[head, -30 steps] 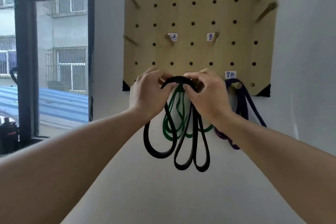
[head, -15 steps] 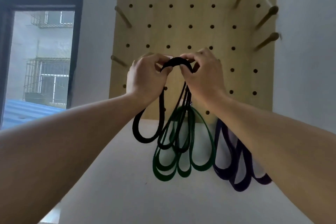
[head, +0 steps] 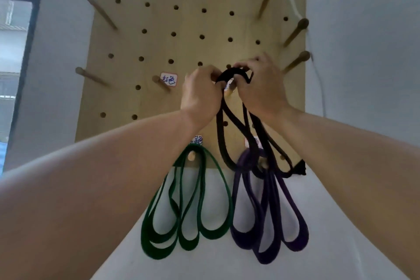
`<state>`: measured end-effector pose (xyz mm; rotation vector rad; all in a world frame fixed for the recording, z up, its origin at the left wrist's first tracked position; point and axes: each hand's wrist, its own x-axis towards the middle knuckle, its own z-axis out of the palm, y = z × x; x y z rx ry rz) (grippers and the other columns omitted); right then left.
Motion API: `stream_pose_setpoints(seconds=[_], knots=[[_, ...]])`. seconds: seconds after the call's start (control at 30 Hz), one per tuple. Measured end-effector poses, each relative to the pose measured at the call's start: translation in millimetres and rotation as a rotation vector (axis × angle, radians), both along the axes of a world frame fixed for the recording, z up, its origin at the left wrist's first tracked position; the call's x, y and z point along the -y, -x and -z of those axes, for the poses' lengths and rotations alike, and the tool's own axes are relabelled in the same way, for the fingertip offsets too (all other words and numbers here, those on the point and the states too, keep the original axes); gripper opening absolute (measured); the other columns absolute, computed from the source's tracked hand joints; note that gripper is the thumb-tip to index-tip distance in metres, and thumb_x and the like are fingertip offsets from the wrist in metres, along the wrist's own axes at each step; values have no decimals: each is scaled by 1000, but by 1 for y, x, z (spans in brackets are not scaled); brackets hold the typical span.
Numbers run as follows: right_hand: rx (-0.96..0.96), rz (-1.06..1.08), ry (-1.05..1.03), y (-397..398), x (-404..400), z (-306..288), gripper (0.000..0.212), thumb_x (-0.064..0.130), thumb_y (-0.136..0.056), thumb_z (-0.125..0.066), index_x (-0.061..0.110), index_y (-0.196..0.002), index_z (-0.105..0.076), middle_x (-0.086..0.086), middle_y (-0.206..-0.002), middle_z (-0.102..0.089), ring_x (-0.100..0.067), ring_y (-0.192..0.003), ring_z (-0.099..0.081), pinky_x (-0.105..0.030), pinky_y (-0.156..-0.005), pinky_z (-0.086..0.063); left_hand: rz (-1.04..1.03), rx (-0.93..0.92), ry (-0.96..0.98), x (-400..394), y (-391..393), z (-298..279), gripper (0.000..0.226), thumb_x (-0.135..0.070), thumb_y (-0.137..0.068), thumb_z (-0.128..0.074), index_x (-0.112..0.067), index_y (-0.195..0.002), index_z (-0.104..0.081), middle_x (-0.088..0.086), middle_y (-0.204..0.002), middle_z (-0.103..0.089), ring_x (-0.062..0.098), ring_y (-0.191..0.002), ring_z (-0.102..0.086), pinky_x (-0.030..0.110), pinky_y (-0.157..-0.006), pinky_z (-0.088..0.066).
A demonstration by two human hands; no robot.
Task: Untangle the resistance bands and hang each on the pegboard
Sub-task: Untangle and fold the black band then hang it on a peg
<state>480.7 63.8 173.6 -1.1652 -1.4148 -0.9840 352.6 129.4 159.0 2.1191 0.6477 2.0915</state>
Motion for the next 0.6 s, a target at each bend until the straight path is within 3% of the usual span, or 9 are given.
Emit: stream_pose_setpoints(seconds=[0.13, 0.27, 0.37, 0.53, 0.6], knots=[[-86, -65, 19, -3, -11, -15, 21, 19, -97, -65, 20, -116, -74, 4, -111, -57, -7, -104, -51, -8, -78, -34, 15, 26, 12, -8, -9, -6, 13, -15, -97, -63, -20, -106, -72, -5, -99, -67, 12, -84, -63, 22, -67, -50], [-212, -153, 263, -22, -15, -19, 18, 15, -96, -72, 22, -112, -76, 5, -104, -70, -14, -104, -68, -28, -89, -57, -27, -70, 18, -16, -16, -6, 11, -15, -96, -64, -18, -103, -73, -3, -100, -66, 14, -86, -62, 27, -71, -52], [-260, -169, 252, -29, -27, -13, 17, 15, -95, -73, 24, -109, -76, 10, -95, -65, -17, -98, -68, -41, -89, -62, -34, -74, 27, -25, -22, -4, 11, -14, -96, -64, -18, -103, -71, -1, -103, -65, 18, -91, -63, 34, -78, -55], [-379, -239, 258, -31, -43, -7, 23, 13, -94, -75, 24, -114, -74, 3, -93, -66, -18, -94, -70, -34, -76, -64, -59, -78, 33, -39, -29, -3, 19, -12, -96, -66, -19, -113, -69, -1, -110, -63, 17, -93, -61, 28, -73, -53], [-391, -220, 265, -31, -45, -8, 27, 13, -93, -76, 24, -119, -76, 6, -95, -66, -15, -96, -68, -34, -83, -63, -84, -91, 66, -41, -30, -3, 23, -14, -94, -69, -21, -117, -69, 0, -112, -64, 19, -95, -63, 35, -79, -56]])
